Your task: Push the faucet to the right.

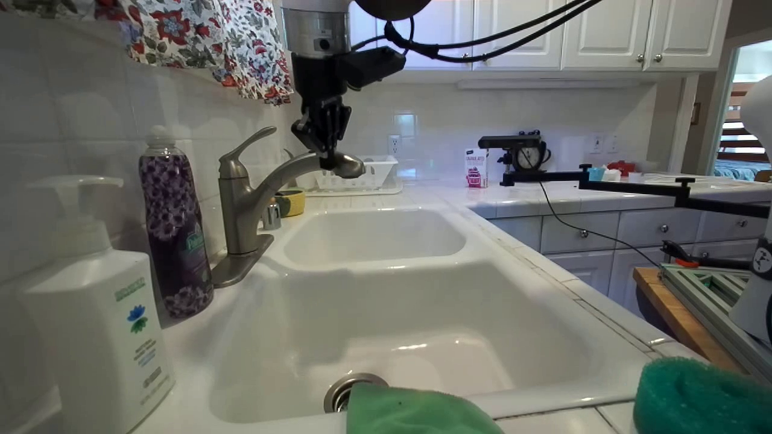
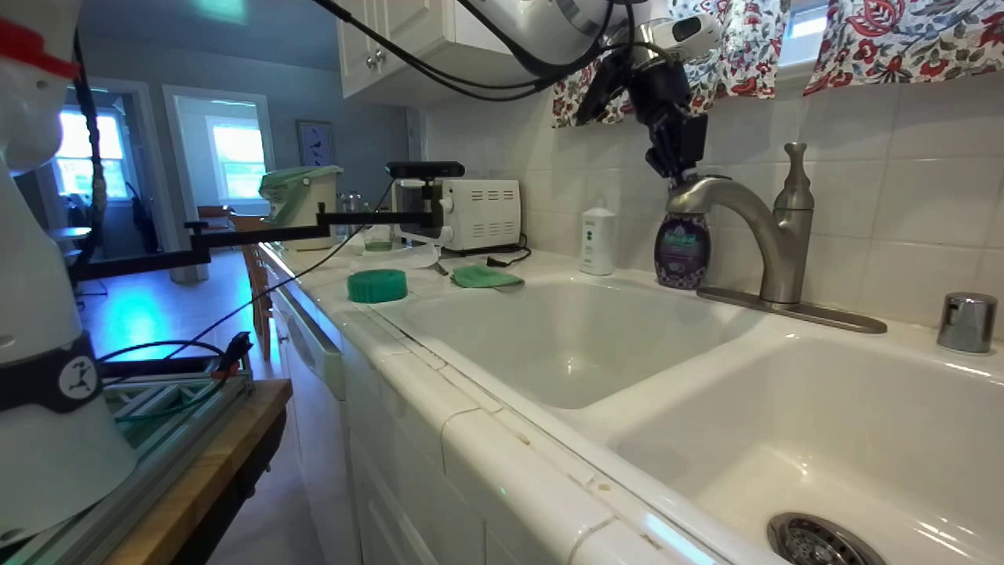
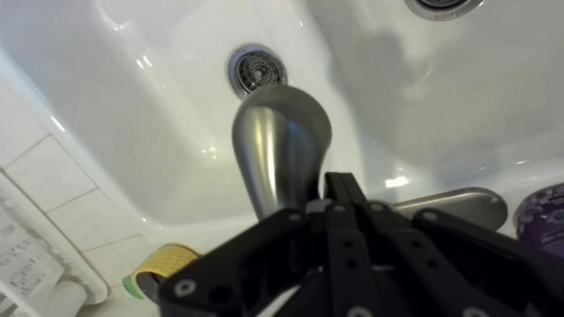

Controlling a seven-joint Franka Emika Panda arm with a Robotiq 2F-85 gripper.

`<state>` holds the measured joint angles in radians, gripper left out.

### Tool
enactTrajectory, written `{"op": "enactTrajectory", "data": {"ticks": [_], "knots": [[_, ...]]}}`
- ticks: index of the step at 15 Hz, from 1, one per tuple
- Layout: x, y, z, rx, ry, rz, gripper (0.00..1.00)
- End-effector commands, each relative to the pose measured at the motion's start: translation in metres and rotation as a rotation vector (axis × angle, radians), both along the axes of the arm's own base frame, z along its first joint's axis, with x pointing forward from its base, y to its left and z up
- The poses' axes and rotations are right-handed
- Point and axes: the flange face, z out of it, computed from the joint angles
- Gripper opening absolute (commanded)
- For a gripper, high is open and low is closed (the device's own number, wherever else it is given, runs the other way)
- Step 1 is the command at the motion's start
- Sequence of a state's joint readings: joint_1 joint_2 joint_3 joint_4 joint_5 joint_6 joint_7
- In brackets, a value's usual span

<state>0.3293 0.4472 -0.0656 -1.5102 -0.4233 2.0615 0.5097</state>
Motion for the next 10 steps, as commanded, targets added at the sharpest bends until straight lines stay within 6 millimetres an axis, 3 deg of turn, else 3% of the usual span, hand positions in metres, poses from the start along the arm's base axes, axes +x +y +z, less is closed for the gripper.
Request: {"op": "enactTrajectory", "data": {"ticks": [1,10], "knots": [[-0.002,-0.022,0.002,-0.03,-0.008,-0.059,0.0],[0.015,-0.071,0.002,-0.02,-0.045,-0.092,0.0]]}}
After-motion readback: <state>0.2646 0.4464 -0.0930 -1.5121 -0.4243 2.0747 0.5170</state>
